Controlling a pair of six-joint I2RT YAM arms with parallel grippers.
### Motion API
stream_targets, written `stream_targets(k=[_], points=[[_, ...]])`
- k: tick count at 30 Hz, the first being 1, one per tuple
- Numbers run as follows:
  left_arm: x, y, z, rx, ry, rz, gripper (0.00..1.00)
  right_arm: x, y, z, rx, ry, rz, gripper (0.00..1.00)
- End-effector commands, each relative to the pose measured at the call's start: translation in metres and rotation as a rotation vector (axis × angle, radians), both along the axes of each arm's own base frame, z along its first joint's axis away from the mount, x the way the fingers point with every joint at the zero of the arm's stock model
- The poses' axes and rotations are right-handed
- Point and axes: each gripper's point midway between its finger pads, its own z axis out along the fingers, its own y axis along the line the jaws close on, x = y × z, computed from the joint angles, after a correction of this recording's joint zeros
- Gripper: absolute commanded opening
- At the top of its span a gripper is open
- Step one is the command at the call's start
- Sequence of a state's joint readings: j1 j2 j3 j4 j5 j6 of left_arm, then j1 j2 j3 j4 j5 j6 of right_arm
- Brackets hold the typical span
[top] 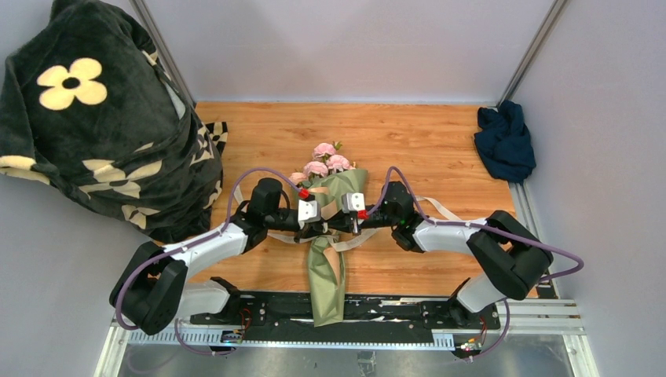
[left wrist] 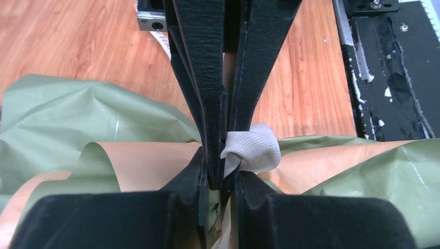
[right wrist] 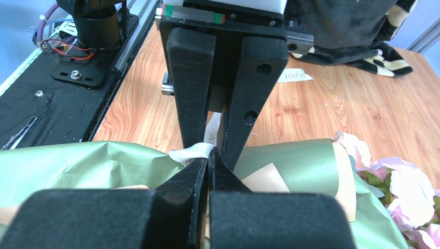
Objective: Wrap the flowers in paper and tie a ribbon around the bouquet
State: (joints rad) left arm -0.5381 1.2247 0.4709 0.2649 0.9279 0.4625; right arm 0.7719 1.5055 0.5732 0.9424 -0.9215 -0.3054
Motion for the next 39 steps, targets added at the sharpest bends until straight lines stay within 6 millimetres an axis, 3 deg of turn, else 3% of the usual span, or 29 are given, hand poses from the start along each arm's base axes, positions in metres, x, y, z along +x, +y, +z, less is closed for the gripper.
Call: stream_targets(k=[1, 2, 5, 6, 7, 12, 18, 21, 22, 25, 27, 35, 39], points=[[-0.008, 0.0, -0.001, -0.016, 0.003, -0.014, 0.0, 0.001, 0.003, 0.02, 0.031, -0.016, 0.033, 0.17], [-0.008, 0.001, -0.002, -0.015, 0.007, -0.008, 0.0, 0.003, 0.002, 0.021, 0.013, -0.001, 0.024, 0.34], [-0.003, 0.004, 0.002, -0.011, -0.006, 0.041, 0.0, 0.013, -0.013, 0.022, -0.087, 0.031, -0.062, 0.71], [0.0, 0.006, 0.002, -0.007, -0.014, 0.06, 0.0, 0.015, -0.023, 0.021, -0.125, 0.034, -0.107, 0.73], [0.001, 0.006, 0.002, -0.009, -0.021, 0.068, 0.0, 0.017, -0.035, 0.03, -0.144, 0.018, -0.166, 0.74], [0.006, 0.011, 0.005, -0.011, -0.042, 0.123, 0.0, 0.032, -0.097, 0.02, -0.293, 0.128, -0.51, 0.75], [0.003, 0.01, 0.017, -0.039, -0.06, 0.111, 0.0, 0.054, -0.133, 0.033, -0.22, 0.277, -0.779, 0.78], [0.002, 0.01, 0.021, -0.048, -0.071, 0.112, 0.0, 0.08, -0.175, 0.022, -0.269, 0.413, -1.071, 0.81], [0.002, 0.011, 0.019, -0.044, -0.07, 0.114, 0.0, 0.093, -0.208, 0.011, -0.293, 0.524, -1.261, 0.8], [0.003, 0.012, 0.016, -0.036, -0.072, 0.118, 0.0, 0.1, -0.264, -0.013, -0.379, 0.769, -1.575, 0.7], [0.002, 0.012, 0.014, -0.033, -0.082, 0.11, 0.0, 0.1, -0.291, -0.03, -0.466, 0.816, -1.704, 0.67], [-0.001, 0.012, 0.008, -0.024, -0.079, 0.095, 0.0, 0.147, -0.293, -0.072, -0.599, 0.884, -1.777, 0.67], [0.0, 0.013, 0.01, -0.027, -0.079, 0.102, 0.0, 0.159, -0.297, -0.095, -0.69, 0.908, -1.802, 0.67]])
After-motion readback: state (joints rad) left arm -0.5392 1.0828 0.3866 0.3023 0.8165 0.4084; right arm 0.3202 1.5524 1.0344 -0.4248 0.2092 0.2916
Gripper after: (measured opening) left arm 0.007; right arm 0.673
